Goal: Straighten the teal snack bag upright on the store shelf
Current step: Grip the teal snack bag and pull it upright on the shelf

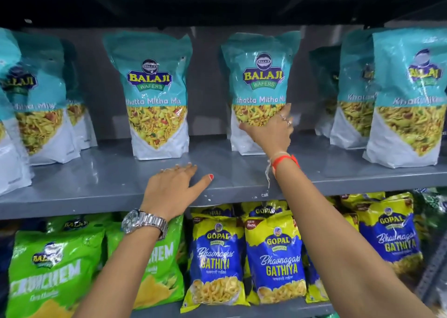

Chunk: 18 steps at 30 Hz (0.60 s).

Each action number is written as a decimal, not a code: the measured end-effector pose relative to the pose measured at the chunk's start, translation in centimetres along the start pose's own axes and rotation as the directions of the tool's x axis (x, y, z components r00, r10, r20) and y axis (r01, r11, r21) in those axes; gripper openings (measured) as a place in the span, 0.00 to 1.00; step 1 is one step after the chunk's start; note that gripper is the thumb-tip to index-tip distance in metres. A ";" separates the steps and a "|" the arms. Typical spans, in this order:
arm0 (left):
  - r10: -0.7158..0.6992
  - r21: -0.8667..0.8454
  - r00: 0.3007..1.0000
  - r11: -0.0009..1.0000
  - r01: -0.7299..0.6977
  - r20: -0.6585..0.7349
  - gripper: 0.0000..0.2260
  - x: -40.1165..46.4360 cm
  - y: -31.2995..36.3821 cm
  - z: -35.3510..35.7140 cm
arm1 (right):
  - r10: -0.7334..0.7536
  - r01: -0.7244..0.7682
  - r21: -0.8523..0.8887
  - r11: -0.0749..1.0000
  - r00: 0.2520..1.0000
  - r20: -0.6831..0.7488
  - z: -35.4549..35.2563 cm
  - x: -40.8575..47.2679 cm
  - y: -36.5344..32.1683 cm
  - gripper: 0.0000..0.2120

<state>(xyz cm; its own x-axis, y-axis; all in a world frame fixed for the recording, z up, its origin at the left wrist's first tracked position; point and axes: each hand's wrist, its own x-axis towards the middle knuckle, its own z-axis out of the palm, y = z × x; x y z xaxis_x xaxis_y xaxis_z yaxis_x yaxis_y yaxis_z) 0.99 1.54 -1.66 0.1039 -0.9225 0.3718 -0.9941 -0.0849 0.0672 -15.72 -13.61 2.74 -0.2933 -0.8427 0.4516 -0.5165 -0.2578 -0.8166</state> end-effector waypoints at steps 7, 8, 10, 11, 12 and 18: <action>0.013 0.012 0.999 1.000 -0.012 -0.035 0.28 0.1 0.1 0.1 | 0.185 -0.185 0.024 0.983 0.982 -0.030 1.4 0.2 -0.9 0.70; 0.012 0.009 0.999 1.000 -0.012 -0.039 0.28 0.1 0.0 0.1 | 0.193 -0.192 0.023 0.981 0.980 -0.054 1.7 0.1 -1.1 0.70; 0.012 0.009 0.999 1.000 -0.012 -0.044 0.28 0.0 0.0 0.2 | 0.201 -0.201 0.017 0.979 0.975 -0.096 2.2 -0.1 -1.4 0.69; 0.013 0.009 0.999 1.000 -0.012 -0.047 0.29 0.0 -0.1 0.3 | 0.198 -0.198 0.013 0.980 0.974 -0.110 2.5 -0.2 -1.5 0.68; 0.013 0.006 0.999 1.000 -0.013 -0.050 0.29 0.0 -0.1 0.3 | 0.190 -0.190 0.009 0.982 0.975 -0.118 2.7 -0.3 -1.7 0.67; 0.024 -0.006 0.998 1.000 -0.024 -0.056 0.27 0.1 -0.1 0.3 | 0.129 -0.137 -0.050 0.989 0.982 -0.135 3.2 -0.2 -1.6 0.66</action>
<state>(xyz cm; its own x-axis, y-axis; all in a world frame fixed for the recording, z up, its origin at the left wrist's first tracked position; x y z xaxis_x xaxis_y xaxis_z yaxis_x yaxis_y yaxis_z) 1.12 1.38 -1.94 0.0815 -0.9015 0.4250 -0.9962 -0.0601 0.0637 -12.22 -14.55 2.80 -0.4634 -0.7973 0.3869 -0.5108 -0.1164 -0.8518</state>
